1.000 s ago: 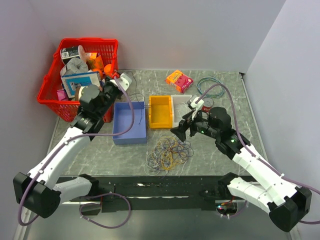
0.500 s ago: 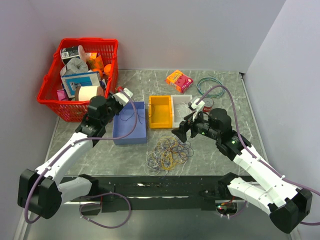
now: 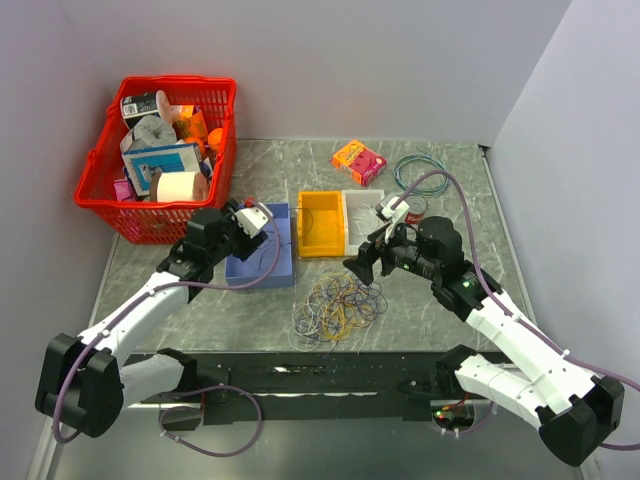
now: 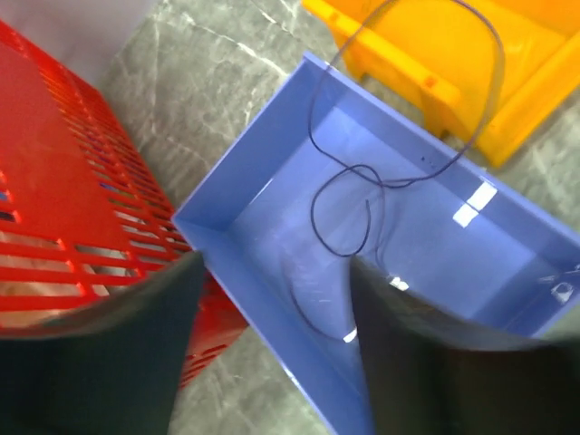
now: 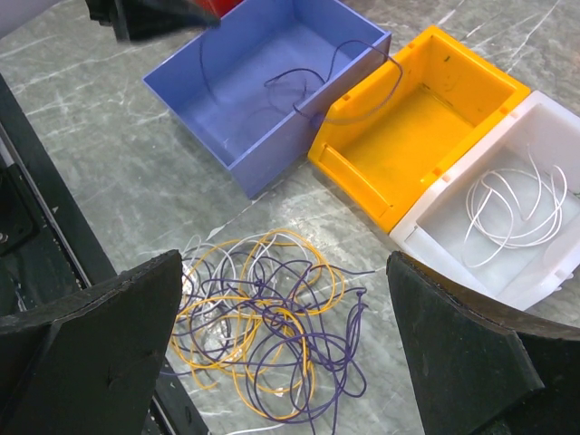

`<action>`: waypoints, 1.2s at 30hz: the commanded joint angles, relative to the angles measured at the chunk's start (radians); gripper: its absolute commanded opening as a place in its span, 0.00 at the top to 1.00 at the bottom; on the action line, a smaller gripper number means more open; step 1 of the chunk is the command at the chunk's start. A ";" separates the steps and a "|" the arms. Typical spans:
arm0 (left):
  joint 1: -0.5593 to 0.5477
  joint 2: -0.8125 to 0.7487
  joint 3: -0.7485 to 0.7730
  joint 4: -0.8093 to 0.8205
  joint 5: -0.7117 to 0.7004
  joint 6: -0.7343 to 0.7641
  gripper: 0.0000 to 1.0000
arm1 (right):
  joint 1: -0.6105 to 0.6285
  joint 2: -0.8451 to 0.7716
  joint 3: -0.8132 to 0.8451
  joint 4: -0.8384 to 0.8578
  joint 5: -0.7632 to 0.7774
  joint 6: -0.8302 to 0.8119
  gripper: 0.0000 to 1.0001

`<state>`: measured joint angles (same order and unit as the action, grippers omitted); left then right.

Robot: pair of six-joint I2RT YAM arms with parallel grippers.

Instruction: Untangle the cables

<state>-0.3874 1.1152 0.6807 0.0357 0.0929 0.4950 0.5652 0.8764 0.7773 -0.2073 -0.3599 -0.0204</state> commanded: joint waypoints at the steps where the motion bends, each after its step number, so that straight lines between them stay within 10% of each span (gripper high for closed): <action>1: 0.001 -0.014 0.029 -0.023 0.083 0.036 0.20 | 0.009 -0.004 -0.015 0.014 -0.005 -0.007 0.00; 8: -0.027 0.021 0.138 -0.065 0.329 0.082 0.15 | 0.006 0.022 -0.015 0.020 -0.022 -0.012 0.00; 21: -0.163 0.366 0.243 0.180 0.144 -0.252 0.44 | 0.002 0.003 -0.099 0.025 0.033 -0.046 0.00; 36: -0.160 0.469 0.235 0.193 0.086 -0.237 0.68 | -0.064 0.048 -0.119 0.043 0.021 -0.070 0.00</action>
<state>-0.5510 1.5848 0.9165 0.1764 0.1764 0.2741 0.5251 0.9062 0.6495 -0.2028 -0.3332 -0.0769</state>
